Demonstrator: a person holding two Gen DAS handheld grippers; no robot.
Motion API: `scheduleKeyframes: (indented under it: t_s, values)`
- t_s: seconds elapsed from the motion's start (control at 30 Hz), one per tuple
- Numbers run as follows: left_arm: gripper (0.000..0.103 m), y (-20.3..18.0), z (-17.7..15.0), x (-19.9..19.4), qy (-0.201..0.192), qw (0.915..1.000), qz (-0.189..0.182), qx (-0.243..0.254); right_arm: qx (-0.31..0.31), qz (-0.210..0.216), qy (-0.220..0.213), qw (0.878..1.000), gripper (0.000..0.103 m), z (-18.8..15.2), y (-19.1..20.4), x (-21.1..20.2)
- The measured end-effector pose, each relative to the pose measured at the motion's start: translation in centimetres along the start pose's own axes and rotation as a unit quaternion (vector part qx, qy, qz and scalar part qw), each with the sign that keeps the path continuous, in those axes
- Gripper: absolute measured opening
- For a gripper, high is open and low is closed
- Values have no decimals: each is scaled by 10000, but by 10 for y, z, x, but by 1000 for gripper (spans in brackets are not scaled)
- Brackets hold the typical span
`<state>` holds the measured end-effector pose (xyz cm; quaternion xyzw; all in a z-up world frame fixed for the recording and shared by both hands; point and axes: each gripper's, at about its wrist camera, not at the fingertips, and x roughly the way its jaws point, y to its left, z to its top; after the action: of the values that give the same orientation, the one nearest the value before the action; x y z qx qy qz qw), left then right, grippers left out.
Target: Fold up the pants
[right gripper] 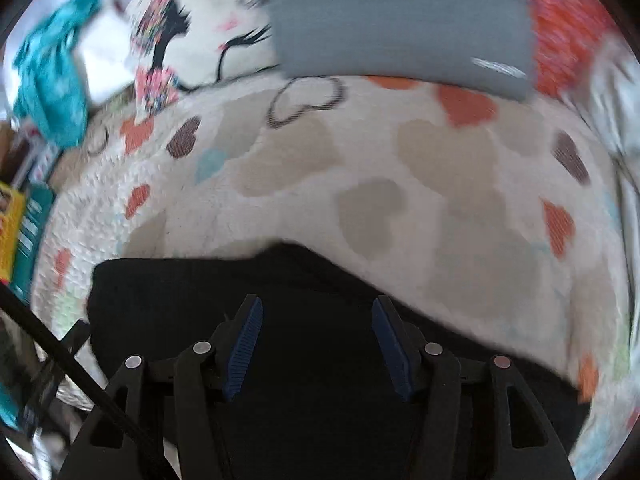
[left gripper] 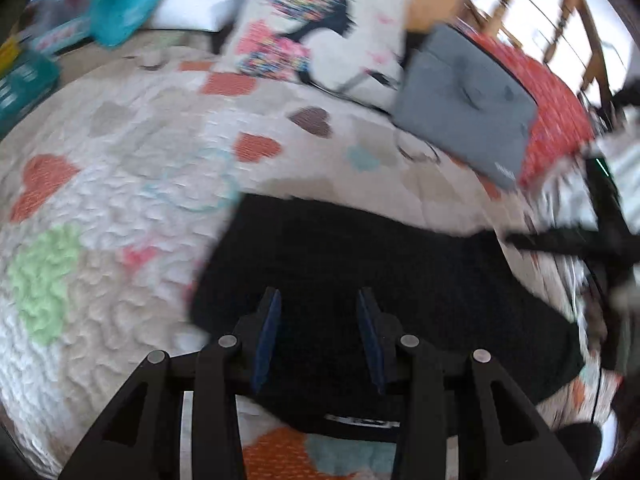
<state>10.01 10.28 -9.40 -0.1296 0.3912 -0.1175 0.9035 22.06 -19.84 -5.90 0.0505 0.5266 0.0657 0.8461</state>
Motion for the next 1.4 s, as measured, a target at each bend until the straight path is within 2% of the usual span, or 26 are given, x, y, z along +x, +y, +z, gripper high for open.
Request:
scheduleKeyframes:
  t_s: [0.1,0.17,0.2,0.23,0.37,0.5,0.57,0.67,0.77,0.9,1.0,1.07,1.1,1.13,1.2,1.23,1.3,1.4]
  values:
    - [39,-8,-5,15,237,9996,50,120,-95,-8,270,9996,69,15,10,26]
    - [40,-11,-4,20,282,9994,146,158,-7,111,527,9985,65,20,9,39]
    - [44,-11,-4,20,280,9993,154,176,-15,197,630,9978,36,21,8,43]
    - [45,-12,-4,21,286,9993,158,187,-16,278,806,9964,16,22,10,48]
    - [47,-17,-3,26,307,9989,268,228,-240,-122,771,9967,13,33,21,55]
    - [49,-21,-2,28,322,9983,352,340,-89,-583,661,9961,5,52,14,68]
    - [49,-22,-3,28,323,9978,406,410,-52,-853,649,9942,5,56,8,74]
    - [51,-25,-4,29,310,9970,492,503,179,-918,516,9943,5,58,-5,67]
    - [53,-28,-4,30,294,9965,550,555,398,-826,239,9955,6,52,-25,32]
    - [53,-28,-4,28,280,9970,536,487,751,-642,-231,9948,11,22,-62,-39]
    - [53,-25,-8,19,206,9983,356,405,901,-973,-875,9873,16,-22,-85,-116]
    - [53,-24,-12,15,125,9987,318,382,924,-1441,-1431,9748,33,-57,-96,-171]
    - [53,-24,-13,15,89,9987,326,380,985,-1791,-1857,9611,55,-84,-104,-206]
    - [53,-26,-14,16,56,9987,352,376,1083,-1959,-2171,9502,84,-104,-111,-229]
    - [53,-32,-15,21,6,9981,467,407,1490,-1983,-2765,9285,103,-154,-134,-274]
    - [54,-36,-16,23,-5,9974,556,456,1840,-1785,-2806,9250,103,-179,-152,-288]
    - [54,-51,-20,27,-12,9943,766,744,2422,-1433,-2572,9245,103,-212,-181,-294]
    - [54,-69,-30,32,-59,9853,1169,1243,3091,-1313,-2301,9134,98,-263,-219,-290]
